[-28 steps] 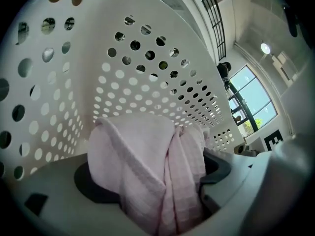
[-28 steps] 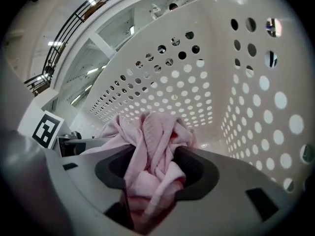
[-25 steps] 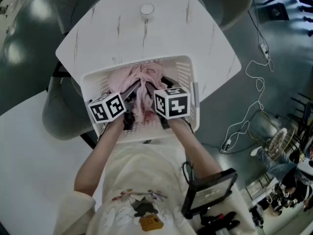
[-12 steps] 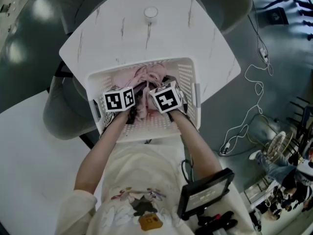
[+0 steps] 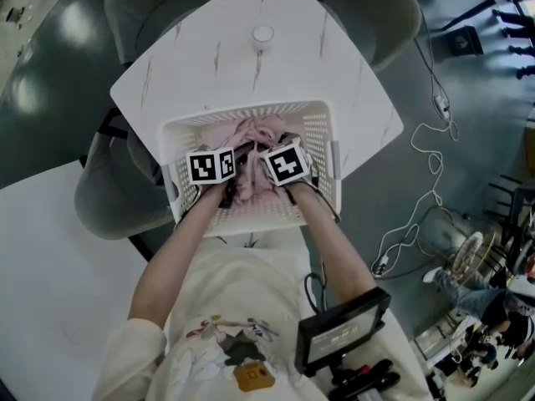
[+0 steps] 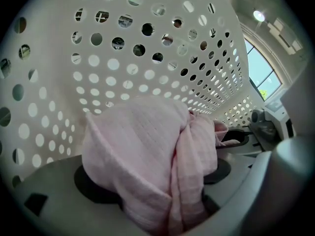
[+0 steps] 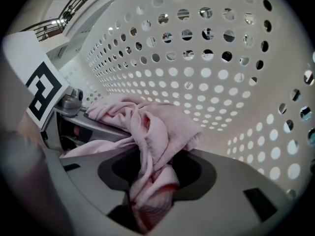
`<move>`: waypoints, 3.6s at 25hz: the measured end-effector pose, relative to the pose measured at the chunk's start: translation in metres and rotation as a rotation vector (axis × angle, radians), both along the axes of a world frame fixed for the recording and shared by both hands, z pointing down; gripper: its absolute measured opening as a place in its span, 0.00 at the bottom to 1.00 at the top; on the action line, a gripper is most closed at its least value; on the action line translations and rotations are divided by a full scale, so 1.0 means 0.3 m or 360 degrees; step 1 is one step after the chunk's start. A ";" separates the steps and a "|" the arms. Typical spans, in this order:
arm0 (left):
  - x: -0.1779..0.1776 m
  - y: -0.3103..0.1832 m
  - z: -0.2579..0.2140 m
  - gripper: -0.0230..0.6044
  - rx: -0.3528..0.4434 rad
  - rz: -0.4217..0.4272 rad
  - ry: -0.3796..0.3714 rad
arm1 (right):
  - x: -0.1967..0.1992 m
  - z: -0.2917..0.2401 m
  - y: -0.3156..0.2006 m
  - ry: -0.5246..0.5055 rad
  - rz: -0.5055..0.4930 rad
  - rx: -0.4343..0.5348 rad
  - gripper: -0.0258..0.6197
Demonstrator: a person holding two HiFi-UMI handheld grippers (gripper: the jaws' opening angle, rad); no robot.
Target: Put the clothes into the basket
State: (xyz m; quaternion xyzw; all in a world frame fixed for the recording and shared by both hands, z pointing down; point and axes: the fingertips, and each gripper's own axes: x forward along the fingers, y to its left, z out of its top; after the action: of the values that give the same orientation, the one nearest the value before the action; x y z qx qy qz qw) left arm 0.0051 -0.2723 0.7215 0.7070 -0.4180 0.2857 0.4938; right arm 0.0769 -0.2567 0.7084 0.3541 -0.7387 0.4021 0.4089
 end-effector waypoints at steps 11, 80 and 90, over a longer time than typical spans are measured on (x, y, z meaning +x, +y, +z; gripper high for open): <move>0.002 0.033 -0.107 0.77 -0.0042 0.0180 -0.0054 | 0.051 -0.091 -0.001 0.0022 0.0051 0.0070 0.37; -0.097 0.565 -0.933 0.05 0.0869 0.0421 0.0224 | 0.007 -0.922 0.475 0.0108 0.0630 0.1066 0.12; -0.012 0.758 -0.966 0.05 0.0844 0.0420 0.0187 | -0.005 -1.061 0.604 -0.0053 0.0581 0.1228 0.12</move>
State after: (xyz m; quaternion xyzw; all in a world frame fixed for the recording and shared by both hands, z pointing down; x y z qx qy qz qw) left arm 0.0015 -0.0450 0.4317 0.8748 -0.3532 0.1869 0.2740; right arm 0.0755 -0.0754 0.3902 0.5997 -0.7667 0.1677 0.1566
